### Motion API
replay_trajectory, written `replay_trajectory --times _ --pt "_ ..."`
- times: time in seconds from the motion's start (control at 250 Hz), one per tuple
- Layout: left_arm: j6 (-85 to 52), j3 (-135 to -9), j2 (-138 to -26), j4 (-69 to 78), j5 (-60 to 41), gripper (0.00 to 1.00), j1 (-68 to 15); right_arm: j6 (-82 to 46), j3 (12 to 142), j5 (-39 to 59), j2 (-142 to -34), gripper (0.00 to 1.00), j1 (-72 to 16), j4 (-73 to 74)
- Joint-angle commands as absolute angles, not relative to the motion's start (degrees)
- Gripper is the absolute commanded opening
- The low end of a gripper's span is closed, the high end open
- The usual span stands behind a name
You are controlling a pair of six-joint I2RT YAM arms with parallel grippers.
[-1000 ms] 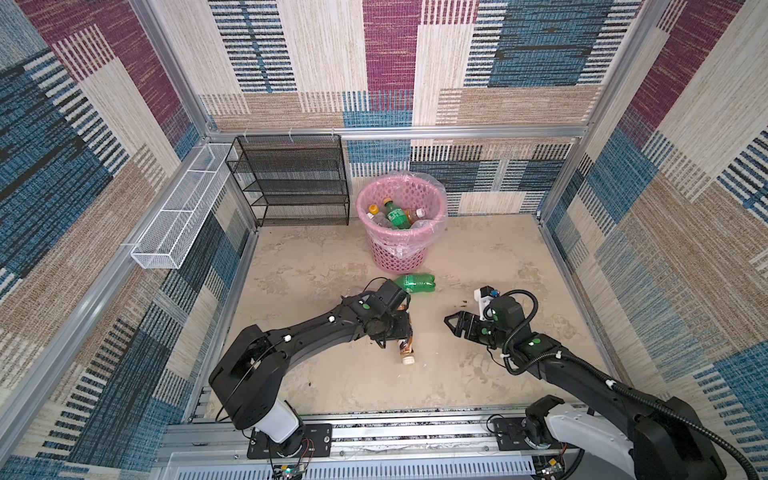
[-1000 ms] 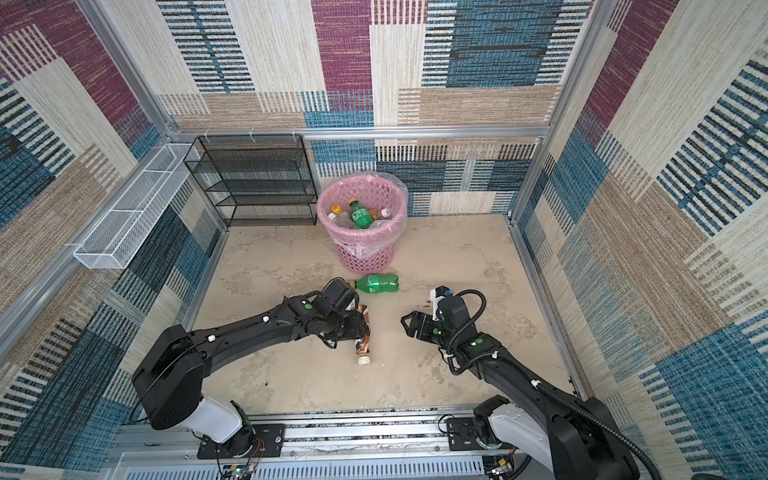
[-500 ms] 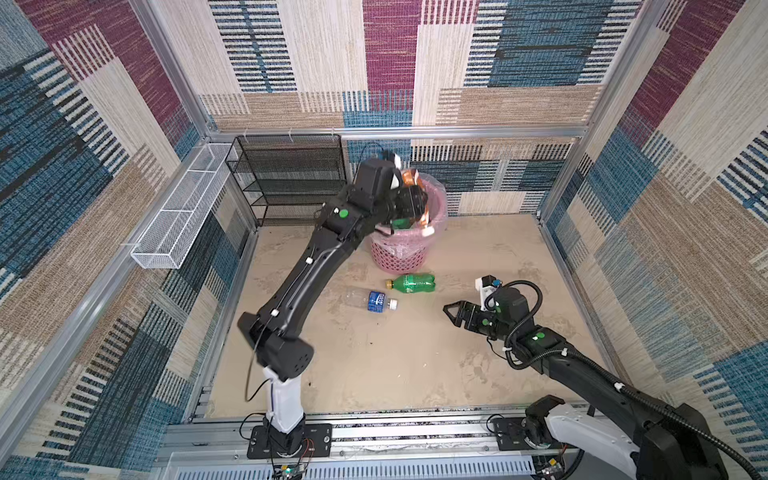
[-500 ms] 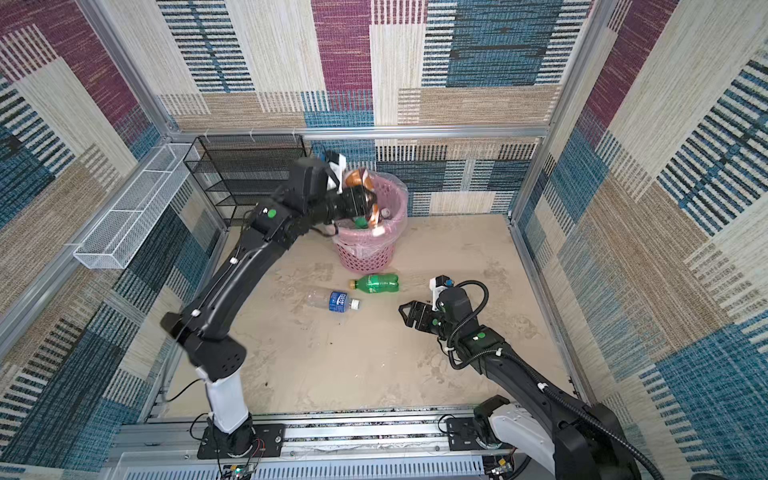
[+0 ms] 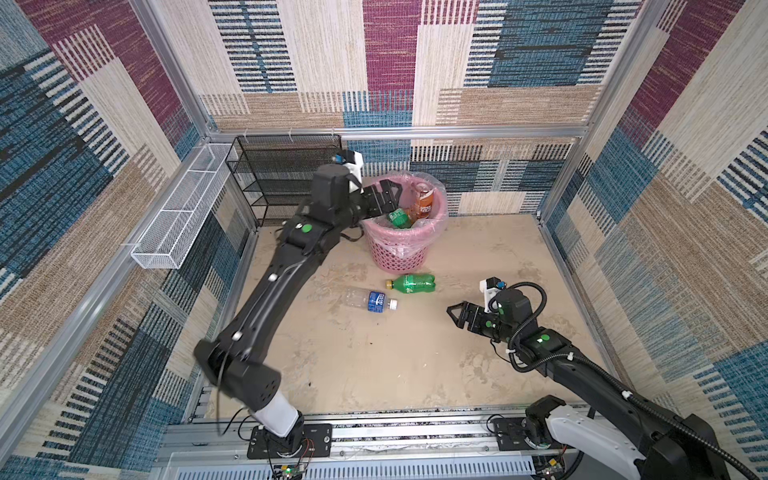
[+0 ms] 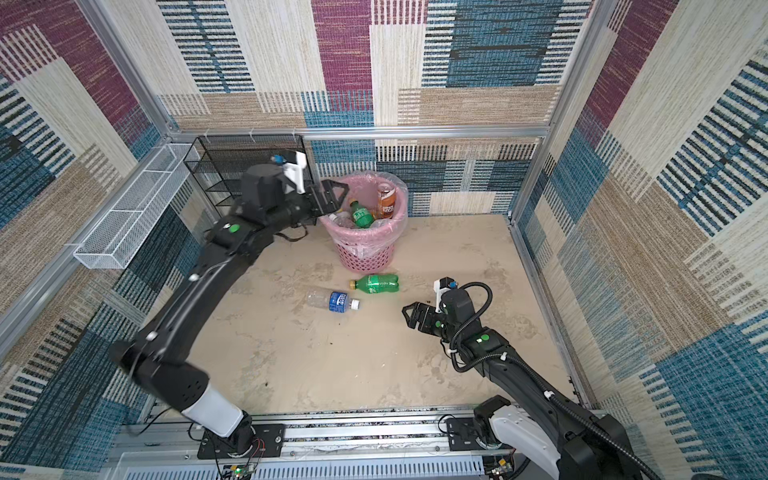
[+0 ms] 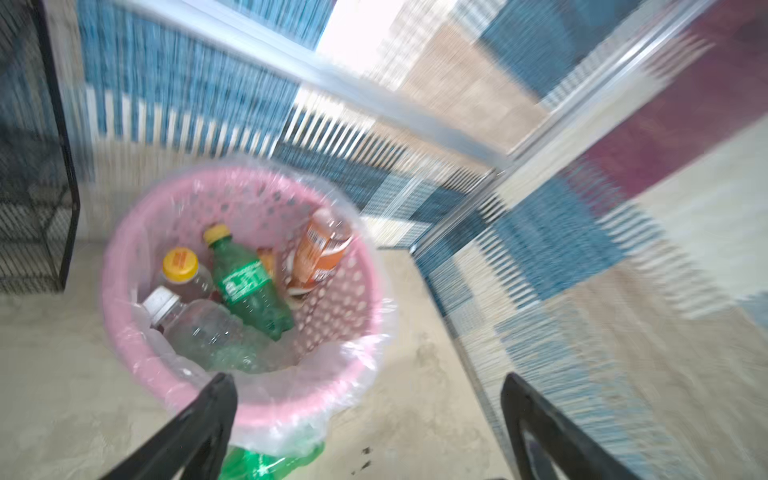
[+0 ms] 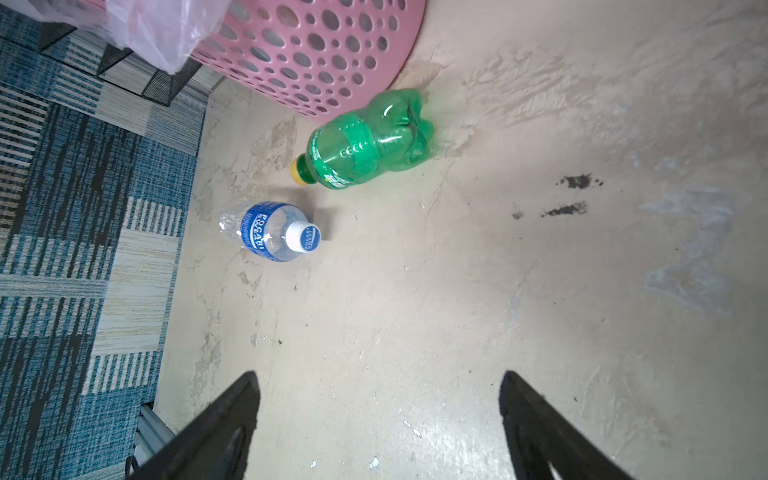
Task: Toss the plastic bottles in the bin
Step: 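Lift the Nescafe bottle with the left gripper and drop it into the bin, then bring the left gripper back while the right gripper reaches toward the green soda bottle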
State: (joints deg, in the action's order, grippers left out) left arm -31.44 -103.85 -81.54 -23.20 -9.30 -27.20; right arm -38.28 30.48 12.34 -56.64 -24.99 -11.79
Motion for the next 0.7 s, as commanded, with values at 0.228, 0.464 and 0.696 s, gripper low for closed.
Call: replay_trajectory --times 0.228,0.464,0.696 --pt "-30.8 -79.7 -61.7 -17.9 -4.9 0.96 -26.9 -33.7 36.6 13.1 -67.6 0.87 -24.9 -7.0" --pt "-35.3 -65.6 -55.3 -21.6 -4.0 0.95 -26.3 -22.7 43.9 11.7 -76.9 0.89 -25.0 -4.7" --pt "-40.7 -55.8 -50.1 -26.2 -3.8 0.93 -25.3 -13.3 47.4 11.5 -83.3 0.91 -24.9 1.4"
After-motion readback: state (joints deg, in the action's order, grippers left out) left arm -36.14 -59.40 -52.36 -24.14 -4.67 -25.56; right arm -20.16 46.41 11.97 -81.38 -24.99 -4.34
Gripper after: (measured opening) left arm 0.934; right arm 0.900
